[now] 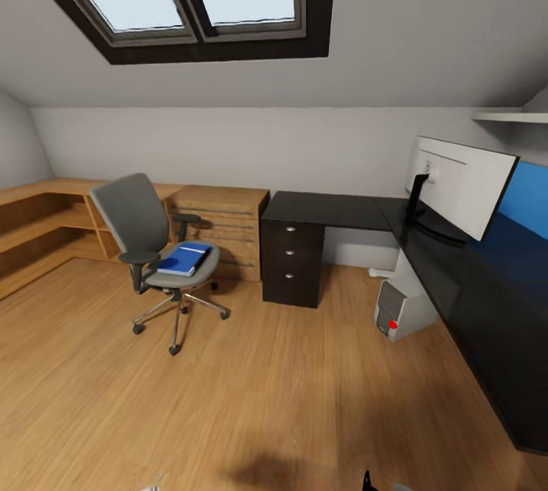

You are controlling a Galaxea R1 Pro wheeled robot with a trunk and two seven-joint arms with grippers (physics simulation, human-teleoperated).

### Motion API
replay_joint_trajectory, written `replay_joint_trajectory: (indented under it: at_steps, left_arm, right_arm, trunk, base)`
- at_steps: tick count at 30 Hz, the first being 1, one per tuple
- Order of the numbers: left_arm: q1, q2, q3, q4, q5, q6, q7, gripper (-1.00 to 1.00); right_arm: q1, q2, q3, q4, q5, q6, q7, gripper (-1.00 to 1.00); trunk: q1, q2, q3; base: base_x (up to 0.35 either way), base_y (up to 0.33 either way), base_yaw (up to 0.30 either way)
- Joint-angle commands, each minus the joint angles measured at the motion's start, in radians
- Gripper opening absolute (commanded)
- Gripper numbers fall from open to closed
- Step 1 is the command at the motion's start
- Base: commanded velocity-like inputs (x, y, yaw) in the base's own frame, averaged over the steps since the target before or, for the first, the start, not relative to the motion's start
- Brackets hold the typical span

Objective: In the bedroom, organize the workspace by keeping the computer under the desk, ensuring the monitor is on the desk, placing the keyboard on the desk next to the monitor, placing the mouse on the desk next to the keyboard, moving the folder from the swivel chair onto the desk next to the mouse, stacking the notebook on top of the folder with the pen on top of the notebook, and positioning the swivel chair next to the desk.

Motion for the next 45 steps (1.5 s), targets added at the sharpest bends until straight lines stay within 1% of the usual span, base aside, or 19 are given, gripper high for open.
replay_joint_trajectory:
  at_steps: [1,2,3,4,7,9,15,17,19,23,28,31,32,33,36,37,40,41,45]
  left_arm:
    - [-0.001,0.001,-0.005,0.015,0.005,-0.011,0.008,1.00]
    - [-0.001,0.001,-0.005,0.025,0.006,-0.022,0.008,1.00]
    - [-0.001,0.001,-0.007,0.079,0.006,-0.090,0.007,1.00]
    - [-0.001,0.000,-0.008,0.099,0.005,-0.123,0.006,1.00]
    - [-0.001,-0.006,-0.011,0.120,0.005,-0.162,0.006,1.00]
    - [-0.001,-0.013,-0.011,0.127,0.005,-0.172,0.006,1.00]
    - [-0.001,-0.038,-0.014,0.161,0.003,-0.186,0.005,1.00]
    - [-0.001,-0.045,-0.015,0.173,0.000,-0.187,0.005,1.00]
    - [-0.001,-0.065,-0.015,0.189,-0.003,-0.190,0.006,1.00]
    - [-0.001,-0.074,-0.016,0.195,-0.004,-0.190,0.007,1.00]
    - [-0.001,-0.080,-0.016,0.210,-0.005,-0.186,0.005,1.00]
    - [-0.001,-0.091,-0.016,0.219,-0.006,-0.186,0.004,1.00]
    - [-0.001,-0.103,-0.017,0.230,-0.021,-0.189,0.003,1.00]
    - [-0.001,-0.104,-0.017,0.234,-0.026,-0.190,0.003,1.00]
    - [-0.001,-0.107,-0.017,0.250,-0.066,-0.193,0.002,1.00]
    - [-0.001,-0.108,-0.017,0.253,-0.073,-0.193,0.002,1.00]
    - [-0.001,-0.110,-0.016,0.265,-0.094,-0.194,-0.001,1.00]
    - [-0.001,-0.115,-0.016,0.270,-0.102,-0.195,-0.002,1.00]
    - [-0.001,-0.122,-0.016,0.274,-0.108,-0.195,-0.002,1.00]
  right_arm:
    - [0.014,-0.001,0.000,0.002,0.002,-0.004,-0.002,1.00]
    - [0.021,-0.001,0.000,0.001,0.002,-0.004,-0.002,1.00]
    - [0.048,-0.005,0.000,0.001,0.002,-0.005,-0.001,1.00]
    - [0.060,-0.006,0.000,0.000,0.003,-0.006,-0.001,1.00]
    - [0.082,-0.008,0.001,0.000,0.015,-0.010,-0.001,1.00]
    - [0.091,-0.009,0.001,0.000,0.026,-0.012,-0.002,1.00]
    - [0.108,-0.017,0.000,-0.001,0.079,-0.015,-0.003,1.00]
    - [0.109,-0.020,0.000,-0.001,0.085,-0.016,-0.003,1.00]
    - [0.111,-0.027,0.000,-0.001,0.092,-0.016,-0.004,1.00]
    - [0.111,-0.030,0.000,-0.001,0.094,-0.016,-0.004,1.00]
    - [0.111,-0.035,0.000,-0.001,0.093,-0.016,-0.004,1.00]
    - [0.111,-0.035,-0.002,-0.001,0.089,-0.016,-0.005,1.00]
    - [0.111,-0.035,-0.003,-0.002,0.086,-0.016,-0.005,1.00]
    - [0.111,-0.035,-0.003,-0.002,0.086,-0.016,-0.005,1.00]
    - [0.111,-0.034,-0.005,-0.002,0.085,-0.016,-0.004,1.00]
    - [0.111,-0.034,-0.006,-0.002,0.085,-0.016,-0.004,1.00]
    - [0.111,-0.034,-0.006,-0.002,0.085,-0.016,-0.004,1.00]
    - [0.111,-0.034,-0.006,-0.002,0.085,-0.016,-0.004,1.00]
    - [0.111,-0.034,-0.006,-0.002,0.085,-0.016,-0.004,1.00]
  trunk:
    - [-0.004,0.007,0.002]
    - [-0.008,0.014,0.005]
    - [-0.012,0.021,0.009]
    - [-0.015,0.028,0.012]
    - [-0.027,0.049,0.021]
    - [-0.035,0.063,0.027]
    - [-0.058,0.105,0.046]
    - [-0.065,0.119,0.052]
    - [-0.073,0.133,0.059]
    - [-0.088,0.161,0.071]
    - [-0.107,0.196,0.087]
    - [-0.107,0.196,0.087]
    - [-0.107,0.196,0.087]
    - [-0.107,0.196,0.087]
    - [-0.107,0.196,0.087]
    - [-0.107,0.196,0.087]
    - [-0.107,0.196,0.087]
    - [-0.107,0.196,0.087]
    - [-0.107,0.196,0.087]
  base:
    - [-0.064,0.000,-0.003]
    - [-0.109,0.000,-0.002]
    - [-0.260,0.000,-0.001]
    - [-0.276,0.000,-0.001]
    - [-0.299,0.000,0.000]
    - [-0.319,0.000,0.000]
    - [-0.330,0.000,0.000]
    - [-0.335,0.000,0.000]
    - [-0.330,0.000,0.000]
    - [-0.249,0.000,0.000]
    - [-0.071,0.000,0.000]
    - [-0.016,0.000,0.000]
    - [-0.004,0.000,-0.019]
    - [-0.003,0.000,-0.046]
    - [-0.002,0.000,-0.148]
    - [-0.001,0.000,-0.203]
    - [-0.001,-0.009,-0.227]
    - [0.000,-0.143,-0.252]
    - [0.000,-0.214,-0.197]
